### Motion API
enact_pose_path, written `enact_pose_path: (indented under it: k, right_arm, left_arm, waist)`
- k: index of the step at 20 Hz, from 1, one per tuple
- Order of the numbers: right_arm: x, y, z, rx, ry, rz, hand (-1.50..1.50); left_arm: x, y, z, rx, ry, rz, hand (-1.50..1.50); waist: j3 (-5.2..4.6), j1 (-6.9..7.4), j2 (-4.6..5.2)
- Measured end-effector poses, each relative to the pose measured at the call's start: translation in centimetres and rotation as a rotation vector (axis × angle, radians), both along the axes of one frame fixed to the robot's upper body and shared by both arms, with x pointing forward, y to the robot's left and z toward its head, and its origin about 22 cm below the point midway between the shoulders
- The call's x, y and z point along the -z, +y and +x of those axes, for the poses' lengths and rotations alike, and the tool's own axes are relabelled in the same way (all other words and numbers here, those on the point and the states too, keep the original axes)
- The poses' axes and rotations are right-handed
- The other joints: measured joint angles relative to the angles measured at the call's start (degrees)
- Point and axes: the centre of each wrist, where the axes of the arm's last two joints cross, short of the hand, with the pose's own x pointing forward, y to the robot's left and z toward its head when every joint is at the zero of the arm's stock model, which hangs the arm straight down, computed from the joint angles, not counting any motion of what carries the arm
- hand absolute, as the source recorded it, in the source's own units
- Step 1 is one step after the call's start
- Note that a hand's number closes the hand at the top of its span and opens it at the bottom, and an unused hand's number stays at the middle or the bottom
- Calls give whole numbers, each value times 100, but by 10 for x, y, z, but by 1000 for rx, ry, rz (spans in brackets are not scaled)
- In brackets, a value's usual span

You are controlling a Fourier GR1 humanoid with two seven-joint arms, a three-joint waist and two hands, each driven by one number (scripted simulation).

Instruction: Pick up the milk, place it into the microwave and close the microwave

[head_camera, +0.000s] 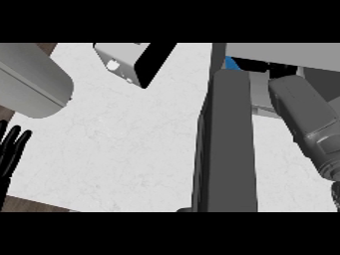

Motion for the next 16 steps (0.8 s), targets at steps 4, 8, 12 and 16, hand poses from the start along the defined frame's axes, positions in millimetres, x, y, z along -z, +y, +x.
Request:
enact_pose_path:
  k: [4,8,12,16]
  right_arm:
    - [4,5,-1,-9,61,27,-150]
    - [3,17,0,-80,92,109,-150]
    - [7,21,-1,-129,114,165,-150]
    - [14,20,-4,-146,128,195,-150]
  left_arm:
    - [-1,-6,4,17,0,11,-150]
    - [-1,-10,9,27,-2,17,-150]
    - [0,-14,10,36,0,18,-150]
    - [1,-20,12,46,-4,22,-150]
  waist:
    - [8,29,23]
    - [17,28,22]
    - [16,2,-5]
    - [15,-38,-15]
